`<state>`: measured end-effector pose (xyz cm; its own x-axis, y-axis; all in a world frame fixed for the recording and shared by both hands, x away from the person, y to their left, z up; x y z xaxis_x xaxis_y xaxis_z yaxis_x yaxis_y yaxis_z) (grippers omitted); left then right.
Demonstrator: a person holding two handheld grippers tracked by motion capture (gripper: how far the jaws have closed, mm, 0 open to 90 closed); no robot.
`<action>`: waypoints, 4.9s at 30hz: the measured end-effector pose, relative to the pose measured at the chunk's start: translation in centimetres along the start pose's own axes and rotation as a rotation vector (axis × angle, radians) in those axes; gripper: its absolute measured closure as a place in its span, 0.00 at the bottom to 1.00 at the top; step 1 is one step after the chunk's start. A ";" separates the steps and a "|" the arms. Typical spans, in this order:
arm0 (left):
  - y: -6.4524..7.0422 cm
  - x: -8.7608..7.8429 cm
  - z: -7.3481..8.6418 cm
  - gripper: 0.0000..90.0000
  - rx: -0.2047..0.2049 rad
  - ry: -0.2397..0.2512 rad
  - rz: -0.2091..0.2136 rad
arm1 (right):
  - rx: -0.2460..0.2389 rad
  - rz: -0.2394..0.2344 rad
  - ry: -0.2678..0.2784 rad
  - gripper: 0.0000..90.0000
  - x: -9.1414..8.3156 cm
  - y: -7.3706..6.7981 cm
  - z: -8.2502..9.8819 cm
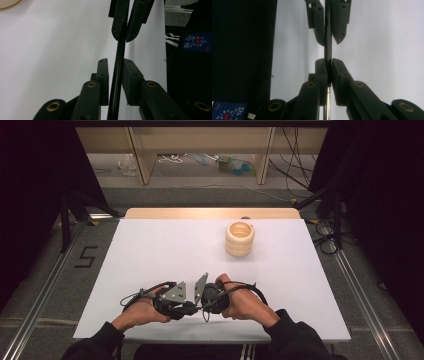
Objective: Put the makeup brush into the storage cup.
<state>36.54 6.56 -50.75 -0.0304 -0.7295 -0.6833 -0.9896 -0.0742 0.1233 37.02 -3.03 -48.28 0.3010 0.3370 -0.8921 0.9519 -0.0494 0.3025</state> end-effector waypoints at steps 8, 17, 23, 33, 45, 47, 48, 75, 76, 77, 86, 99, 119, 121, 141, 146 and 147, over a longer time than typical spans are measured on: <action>0.2 0.0 0.0 0.91 0.000 0.002 0.030 | -0.039 0.008 0.012 0.93 0.0 0.1 0.1; -0.4 -0.7 -0.2 0.92 -0.048 0.038 -0.020 | 0.022 0.076 0.072 0.66 -1.6 1.4 -0.4; -2.0 -1.7 0.1 0.92 -0.130 0.101 -0.101 | 0.197 0.166 0.183 0.42 -3.0 3.9 0.1; -3.5 -3.3 -0.2 0.92 -0.233 0.254 -0.218 | 0.528 0.273 0.367 0.22 -4.5 6.9 2.0; -3.5 -4.4 -1.3 0.92 -0.249 0.412 -0.294 | 0.760 0.244 0.487 0.21 -4.0 8.1 3.1; -3.4 -4.6 -1.6 0.92 -0.246 0.431 -0.300 | 0.770 0.225 0.503 0.21 -3.9 7.9 2.9; -3.4 -4.6 -1.6 0.92 -0.245 0.440 -0.298 | 0.780 0.219 0.510 0.21 -3.9 7.9 2.9; -2.4 -4.8 -2.8 0.92 -0.249 0.539 -0.350 | 0.931 0.094 0.703 0.24 -3.2 7.3 1.1; -2.4 -4.8 -2.8 0.92 -0.245 0.538 -0.352 | 0.931 0.094 0.697 0.24 -3.2 7.3 1.1; -2.4 -4.9 -2.8 0.92 -0.234 0.536 -0.355 | 0.936 0.091 0.709 0.24 -3.2 7.3 1.0; -2.1 -4.7 -3.1 0.92 -0.226 0.547 -0.355 | 0.947 0.056 0.743 0.31 -2.8 7.1 0.4; -1.8 -4.1 -3.4 0.92 -0.210 0.548 -0.350 | 0.995 -0.002 0.773 0.41 -2.8 6.9 0.0; -1.5 -3.9 -3.7 0.92 -0.196 0.557 -0.348 | 1.040 -0.061 0.806 0.54 -2.8 6.8 -0.3; -1.5 -3.9 -3.7 0.92 -0.189 0.555 -0.347 | 1.042 -0.066 0.804 0.56 -2.8 6.8 -0.3; -1.4 -3.6 -3.7 0.92 -0.180 0.561 -0.319 | 1.113 -0.184 0.904 0.88 -3.6 6.7 -0.4; -1.6 -3.5 -3.6 0.90 -0.185 0.555 -0.311 | 1.065 -0.194 0.927 0.93 -4.2 6.3 -1.0; -1.6 -3.4 -3.6 0.89 -0.190 0.556 -0.311 | 1.048 -0.184 0.921 0.93 -4.4 6.2 -1.1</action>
<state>38.70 6.76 -46.01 0.3804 -0.8930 -0.2406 -0.8968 -0.4198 0.1400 41.54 -3.74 -42.15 0.4123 0.8812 -0.2311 0.6966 -0.4684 -0.5435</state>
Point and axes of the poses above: each handheld gripper's, and its own axes: x roughly forward along the jaws, z roughly out of its underside, y roughly to its right, the point moved 8 cm from there along x, roughly forward along the jaws, and after that the axes turned 11 degrees about z, right-handed, at the moved point
